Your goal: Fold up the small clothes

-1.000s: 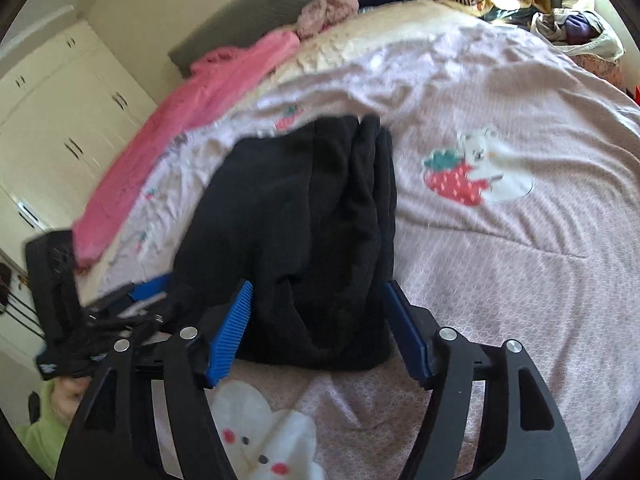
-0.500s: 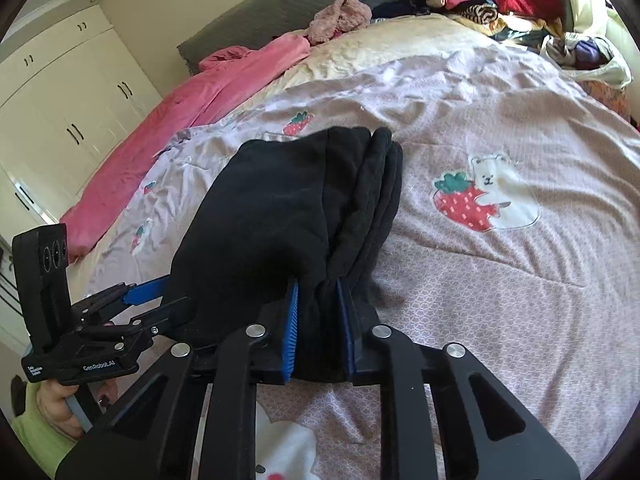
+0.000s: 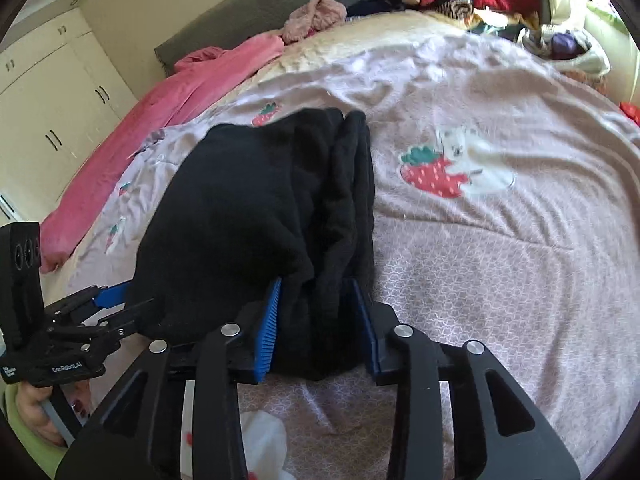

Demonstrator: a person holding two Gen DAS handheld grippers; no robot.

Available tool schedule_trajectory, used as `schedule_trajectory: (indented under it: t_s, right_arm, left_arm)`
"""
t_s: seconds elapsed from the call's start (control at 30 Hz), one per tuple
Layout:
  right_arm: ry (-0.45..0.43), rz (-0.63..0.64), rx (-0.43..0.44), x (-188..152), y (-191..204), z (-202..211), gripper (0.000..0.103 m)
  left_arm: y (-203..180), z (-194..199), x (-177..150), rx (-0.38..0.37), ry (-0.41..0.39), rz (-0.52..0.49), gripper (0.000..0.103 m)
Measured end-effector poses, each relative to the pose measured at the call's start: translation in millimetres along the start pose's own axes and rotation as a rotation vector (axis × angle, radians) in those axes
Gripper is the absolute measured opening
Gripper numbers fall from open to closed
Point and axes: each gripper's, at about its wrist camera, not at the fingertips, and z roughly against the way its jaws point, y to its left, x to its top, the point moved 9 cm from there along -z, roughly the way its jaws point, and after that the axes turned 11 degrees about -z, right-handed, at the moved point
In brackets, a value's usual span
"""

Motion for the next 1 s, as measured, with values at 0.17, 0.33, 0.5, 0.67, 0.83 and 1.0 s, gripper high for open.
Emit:
schedule_trajectory:
  t_s: [0.17, 0.33, 0.5, 0.67, 0.83, 1.0]
  right_arm:
    - [-0.074, 0.066, -0.068, 3.6, 13.5, 24.8, 0.059]
    - [-0.148, 0.081, -0.074, 5.7, 24.6, 55.3, 0.081]
    - [-0.246, 0.097, -0.088, 4.2, 36.1, 91.8, 0.098]
    - [-0.303, 0.107, -0.091, -6.1, 44.7, 121.5, 0.098]
    - [-0.321, 0.123, -0.101, -23.8, 48.9, 140.4, 0.098]
    - [-0.347, 0.131, -0.122, -36.4, 51.8, 156.5, 0.098]
  left_arm:
    - [-0.9, 9.5, 0.6, 0.004, -0.018, 0.003, 0.063]
    - [-1.8, 25.2, 0.6, 0.022, -0.044, -0.004, 0.071]
    - [1.1, 52.1, -2.7, 0.057, -0.085, -0.014, 0.089]
    - [3.7, 83.4, -10.2, 0.102, -0.124, -0.022, 0.093]
    - [4.4, 110.0, -20.7, 0.128, -0.153, -0.037, 0.093]
    - [5.0, 130.0, -33.7, 0.127, -0.175, -0.023, 0.094]
